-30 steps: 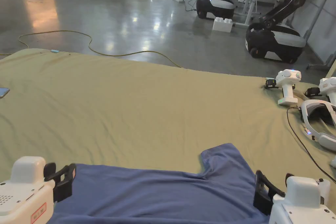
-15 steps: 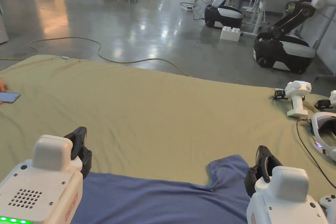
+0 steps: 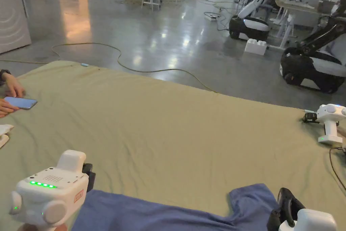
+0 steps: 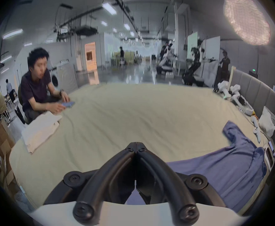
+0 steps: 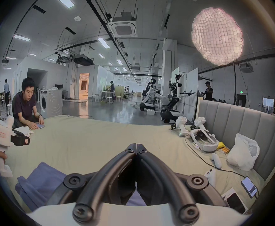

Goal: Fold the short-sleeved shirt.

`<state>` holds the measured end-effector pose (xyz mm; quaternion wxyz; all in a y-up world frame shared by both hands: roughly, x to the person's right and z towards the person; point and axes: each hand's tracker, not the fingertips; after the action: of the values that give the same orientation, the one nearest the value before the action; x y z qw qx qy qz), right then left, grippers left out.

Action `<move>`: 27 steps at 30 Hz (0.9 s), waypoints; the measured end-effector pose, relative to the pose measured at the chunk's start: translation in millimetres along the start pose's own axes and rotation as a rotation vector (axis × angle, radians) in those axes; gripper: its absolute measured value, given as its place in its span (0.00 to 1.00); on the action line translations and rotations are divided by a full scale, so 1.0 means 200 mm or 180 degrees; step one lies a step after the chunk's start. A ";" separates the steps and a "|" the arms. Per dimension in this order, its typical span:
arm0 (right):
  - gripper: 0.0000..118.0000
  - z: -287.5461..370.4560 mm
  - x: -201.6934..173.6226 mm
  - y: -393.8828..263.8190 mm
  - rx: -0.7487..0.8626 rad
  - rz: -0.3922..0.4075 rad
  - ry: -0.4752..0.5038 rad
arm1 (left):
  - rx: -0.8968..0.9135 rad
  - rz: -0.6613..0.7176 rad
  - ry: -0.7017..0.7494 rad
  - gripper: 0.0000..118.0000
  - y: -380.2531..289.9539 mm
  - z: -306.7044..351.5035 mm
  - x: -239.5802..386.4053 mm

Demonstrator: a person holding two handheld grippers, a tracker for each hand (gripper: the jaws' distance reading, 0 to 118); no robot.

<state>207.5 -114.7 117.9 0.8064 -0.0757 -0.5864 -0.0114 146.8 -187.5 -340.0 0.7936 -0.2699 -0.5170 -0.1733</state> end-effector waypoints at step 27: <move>0.00 -0.41 0.34 -0.21 -0.1069 0.0038 -0.0287 | -0.1023 0.0018 -0.0169 0.04 0.01 -0.32 0.10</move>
<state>301.9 -162.1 161.9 0.7554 -0.2133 -0.6113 -0.1009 203.2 -225.4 -342.7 0.7268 -0.3994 -0.5026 -0.2443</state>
